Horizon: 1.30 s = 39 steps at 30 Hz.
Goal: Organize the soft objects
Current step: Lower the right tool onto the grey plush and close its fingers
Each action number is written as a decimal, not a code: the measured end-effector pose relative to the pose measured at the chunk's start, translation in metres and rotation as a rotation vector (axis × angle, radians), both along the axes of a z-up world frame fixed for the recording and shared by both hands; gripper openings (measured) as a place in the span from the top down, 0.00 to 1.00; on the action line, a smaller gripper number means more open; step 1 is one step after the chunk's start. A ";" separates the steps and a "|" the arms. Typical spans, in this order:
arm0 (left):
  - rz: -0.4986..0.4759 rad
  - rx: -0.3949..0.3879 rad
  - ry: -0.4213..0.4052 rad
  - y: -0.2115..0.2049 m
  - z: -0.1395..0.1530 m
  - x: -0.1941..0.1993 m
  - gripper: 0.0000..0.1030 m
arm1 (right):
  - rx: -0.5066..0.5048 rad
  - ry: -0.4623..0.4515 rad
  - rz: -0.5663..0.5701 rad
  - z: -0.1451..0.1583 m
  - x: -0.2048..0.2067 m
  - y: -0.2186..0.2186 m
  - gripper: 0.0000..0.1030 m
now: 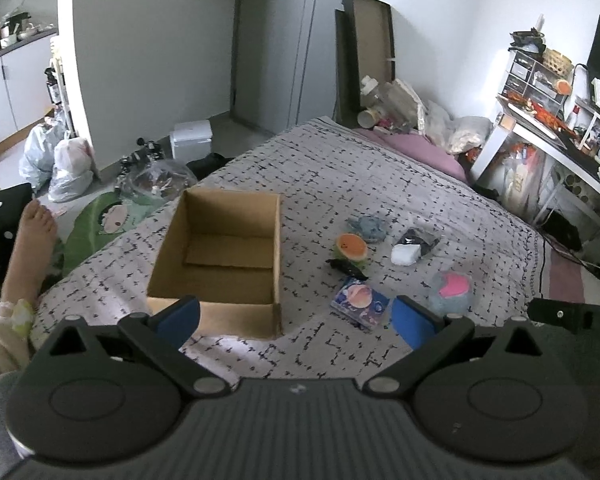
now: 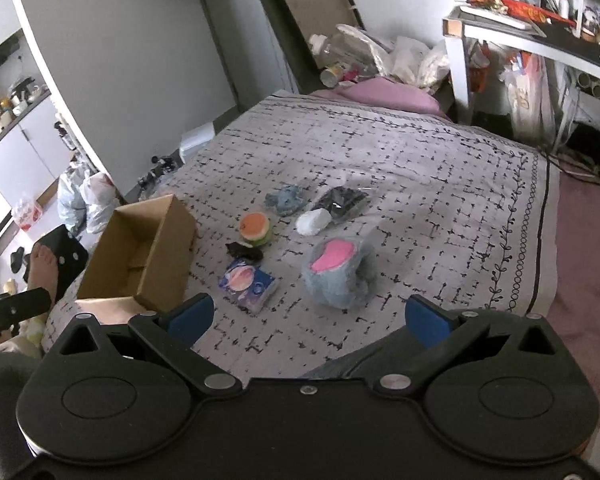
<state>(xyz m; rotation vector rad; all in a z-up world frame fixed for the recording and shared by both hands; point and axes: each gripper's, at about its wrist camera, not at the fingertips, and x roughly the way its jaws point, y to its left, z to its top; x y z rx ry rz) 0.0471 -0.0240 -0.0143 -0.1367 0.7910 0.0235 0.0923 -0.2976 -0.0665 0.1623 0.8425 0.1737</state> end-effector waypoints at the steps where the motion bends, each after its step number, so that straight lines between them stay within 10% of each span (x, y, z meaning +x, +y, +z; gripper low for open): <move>1: 0.001 -0.005 0.002 -0.001 -0.001 0.003 0.02 | -0.002 0.000 -0.006 -0.001 0.003 -0.002 0.00; 14: -0.052 -0.046 0.022 -0.025 -0.020 0.051 0.04 | 0.030 0.100 -0.092 -0.029 0.053 -0.032 0.42; 39: -0.089 -0.134 0.116 -0.068 -0.062 0.131 0.24 | 0.145 0.412 -0.187 -0.108 0.142 -0.057 0.61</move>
